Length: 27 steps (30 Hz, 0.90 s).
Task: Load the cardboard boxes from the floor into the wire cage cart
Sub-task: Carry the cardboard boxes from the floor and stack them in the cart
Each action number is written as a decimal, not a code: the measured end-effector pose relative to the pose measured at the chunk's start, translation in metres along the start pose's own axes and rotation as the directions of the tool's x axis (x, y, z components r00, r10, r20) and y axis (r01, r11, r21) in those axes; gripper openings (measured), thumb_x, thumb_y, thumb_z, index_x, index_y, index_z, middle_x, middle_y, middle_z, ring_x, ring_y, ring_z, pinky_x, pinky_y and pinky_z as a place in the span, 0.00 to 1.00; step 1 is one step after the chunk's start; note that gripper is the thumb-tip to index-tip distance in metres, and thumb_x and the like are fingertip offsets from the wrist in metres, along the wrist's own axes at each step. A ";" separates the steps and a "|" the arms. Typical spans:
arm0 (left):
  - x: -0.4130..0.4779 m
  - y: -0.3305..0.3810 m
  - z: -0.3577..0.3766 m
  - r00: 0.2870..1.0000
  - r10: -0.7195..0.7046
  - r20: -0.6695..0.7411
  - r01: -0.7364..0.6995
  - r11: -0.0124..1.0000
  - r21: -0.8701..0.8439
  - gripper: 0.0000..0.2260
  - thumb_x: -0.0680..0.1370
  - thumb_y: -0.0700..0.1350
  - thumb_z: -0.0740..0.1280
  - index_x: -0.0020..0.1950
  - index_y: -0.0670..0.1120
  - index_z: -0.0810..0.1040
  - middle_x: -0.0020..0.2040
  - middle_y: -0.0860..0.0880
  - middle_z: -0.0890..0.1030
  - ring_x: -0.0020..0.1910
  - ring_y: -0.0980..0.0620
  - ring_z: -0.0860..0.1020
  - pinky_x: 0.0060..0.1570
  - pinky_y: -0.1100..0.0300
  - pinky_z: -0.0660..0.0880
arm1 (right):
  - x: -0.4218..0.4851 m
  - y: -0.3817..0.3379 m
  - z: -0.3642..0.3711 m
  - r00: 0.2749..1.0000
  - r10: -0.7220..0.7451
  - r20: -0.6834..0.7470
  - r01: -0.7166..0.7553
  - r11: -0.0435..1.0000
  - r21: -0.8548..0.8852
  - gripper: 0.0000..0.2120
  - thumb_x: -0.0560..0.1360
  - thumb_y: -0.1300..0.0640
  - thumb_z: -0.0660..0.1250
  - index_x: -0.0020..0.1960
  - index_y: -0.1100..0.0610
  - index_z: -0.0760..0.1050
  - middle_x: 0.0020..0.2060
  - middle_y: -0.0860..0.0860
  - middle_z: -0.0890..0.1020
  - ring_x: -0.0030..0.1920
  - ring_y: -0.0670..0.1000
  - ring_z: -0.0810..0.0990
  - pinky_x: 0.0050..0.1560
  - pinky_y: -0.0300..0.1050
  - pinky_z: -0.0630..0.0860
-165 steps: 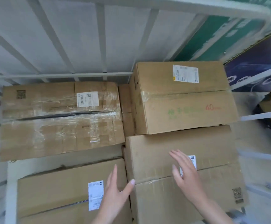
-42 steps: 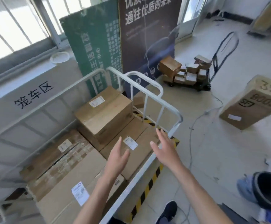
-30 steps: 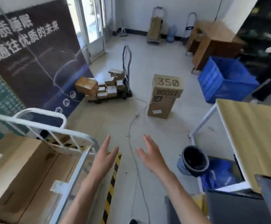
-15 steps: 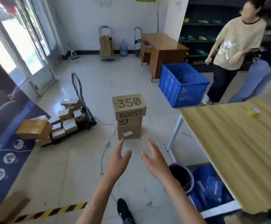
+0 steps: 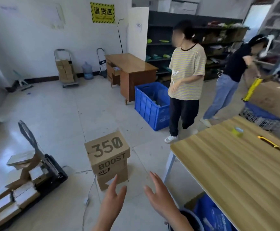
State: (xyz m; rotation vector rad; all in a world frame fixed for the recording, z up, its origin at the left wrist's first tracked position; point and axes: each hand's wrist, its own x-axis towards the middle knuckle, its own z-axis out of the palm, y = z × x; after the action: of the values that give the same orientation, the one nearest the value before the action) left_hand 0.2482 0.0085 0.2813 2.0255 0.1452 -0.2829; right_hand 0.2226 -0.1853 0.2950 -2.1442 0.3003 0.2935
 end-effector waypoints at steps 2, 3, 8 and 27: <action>0.026 0.000 -0.006 1.000 -0.003 -0.006 0.003 1.000 -0.006 0.28 0.82 0.50 0.64 0.81 0.50 0.60 0.78 0.51 0.65 0.77 0.51 0.63 0.72 0.55 0.62 | 0.025 -0.008 0.004 1.000 0.001 -0.001 -0.001 1.000 0.002 0.32 0.81 0.40 0.57 0.81 0.44 0.51 0.81 0.43 0.52 0.80 0.45 0.51 0.78 0.47 0.52; 0.039 -0.003 -0.009 1.000 -0.010 -0.013 0.009 1.000 -0.006 0.28 0.82 0.49 0.65 0.81 0.50 0.60 0.78 0.51 0.65 0.77 0.51 0.63 0.73 0.55 0.62 | 0.038 -0.012 0.006 1.000 0.002 0.005 -0.002 1.000 0.002 0.32 0.81 0.40 0.57 0.81 0.44 0.51 0.81 0.43 0.52 0.80 0.46 0.51 0.78 0.48 0.52; 0.106 -0.019 -0.023 0.996 -0.069 -0.048 0.068 0.997 -0.029 0.28 0.82 0.50 0.65 0.81 0.49 0.60 0.78 0.51 0.66 0.76 0.50 0.65 0.73 0.51 0.64 | 0.113 -0.024 0.028 0.997 -0.012 0.071 0.012 1.000 -0.003 0.31 0.81 0.40 0.56 0.81 0.43 0.51 0.81 0.43 0.52 0.80 0.46 0.51 0.77 0.48 0.52; 0.508 -0.201 -0.038 0.797 -0.539 -0.272 0.562 0.827 0.011 0.29 0.77 0.53 0.70 0.75 0.45 0.68 0.68 0.47 0.76 0.66 0.46 0.74 0.64 0.46 0.72 | 0.580 0.041 0.123 0.945 0.241 0.220 -0.224 0.969 -0.102 0.35 0.81 0.49 0.63 0.82 0.51 0.50 0.80 0.52 0.59 0.78 0.54 0.61 0.73 0.51 0.61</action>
State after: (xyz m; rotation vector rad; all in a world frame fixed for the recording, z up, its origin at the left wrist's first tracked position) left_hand 0.6987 0.1236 -0.0084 2.0660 0.9178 -0.3920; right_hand 0.7438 -0.1650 0.0106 -2.1240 0.4136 0.6948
